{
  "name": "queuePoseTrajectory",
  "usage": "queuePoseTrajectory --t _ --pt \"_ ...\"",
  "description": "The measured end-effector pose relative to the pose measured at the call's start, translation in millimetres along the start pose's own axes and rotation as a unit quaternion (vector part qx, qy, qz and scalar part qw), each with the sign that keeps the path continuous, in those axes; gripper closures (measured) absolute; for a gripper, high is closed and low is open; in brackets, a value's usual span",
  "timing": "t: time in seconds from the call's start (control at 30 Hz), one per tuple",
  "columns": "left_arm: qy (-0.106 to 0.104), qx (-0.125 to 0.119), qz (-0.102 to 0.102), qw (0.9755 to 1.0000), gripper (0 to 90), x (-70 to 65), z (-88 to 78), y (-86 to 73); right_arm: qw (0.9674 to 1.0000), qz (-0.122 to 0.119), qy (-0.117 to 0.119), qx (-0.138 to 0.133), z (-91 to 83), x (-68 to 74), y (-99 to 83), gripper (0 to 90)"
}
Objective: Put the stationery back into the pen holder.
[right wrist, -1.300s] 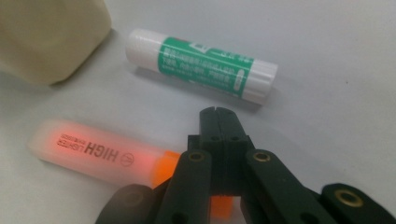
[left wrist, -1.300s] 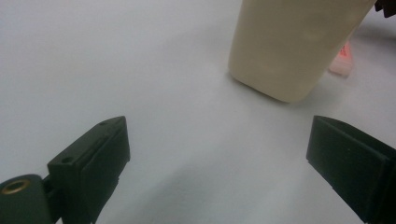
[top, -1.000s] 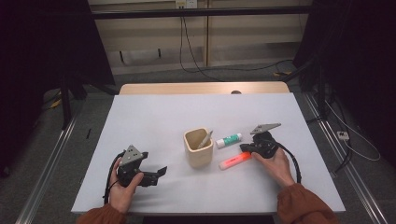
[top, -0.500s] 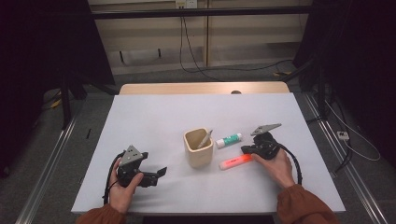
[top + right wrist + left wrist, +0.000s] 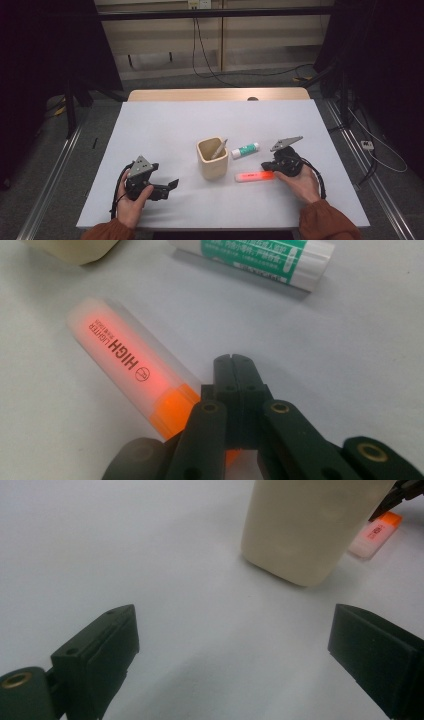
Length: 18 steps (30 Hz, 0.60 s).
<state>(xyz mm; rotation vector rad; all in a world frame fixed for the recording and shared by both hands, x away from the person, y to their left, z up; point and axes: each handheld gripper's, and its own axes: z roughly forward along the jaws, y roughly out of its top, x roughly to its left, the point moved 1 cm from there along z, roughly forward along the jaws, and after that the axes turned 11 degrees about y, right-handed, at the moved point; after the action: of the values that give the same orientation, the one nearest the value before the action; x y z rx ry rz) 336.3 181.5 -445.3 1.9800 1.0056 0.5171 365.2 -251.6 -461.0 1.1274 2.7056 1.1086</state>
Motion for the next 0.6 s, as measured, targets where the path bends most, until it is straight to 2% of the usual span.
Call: queuePoseTrajectory --t 0.47,0.53,0.6 --pt "-0.001 -0.002 -0.002 1.0 6.1 0.0 -0.1 0.0 0.9997 -0.014 0.012 0.017 -1.5 7.2 -1.0 90.0" --pt "-0.001 0.0 -0.001 1.0 6.1 -0.1 -0.2 0.1 0.9997 -0.01 0.015 0.016 -1.9 6.1 -1.4 90.0" --pt "-0.001 0.0 -0.001 1.0 6.2 -0.4 -0.4 0.1 0.9998 -0.005 0.016 0.011 -2.4 5.0 -2.3 85.0"
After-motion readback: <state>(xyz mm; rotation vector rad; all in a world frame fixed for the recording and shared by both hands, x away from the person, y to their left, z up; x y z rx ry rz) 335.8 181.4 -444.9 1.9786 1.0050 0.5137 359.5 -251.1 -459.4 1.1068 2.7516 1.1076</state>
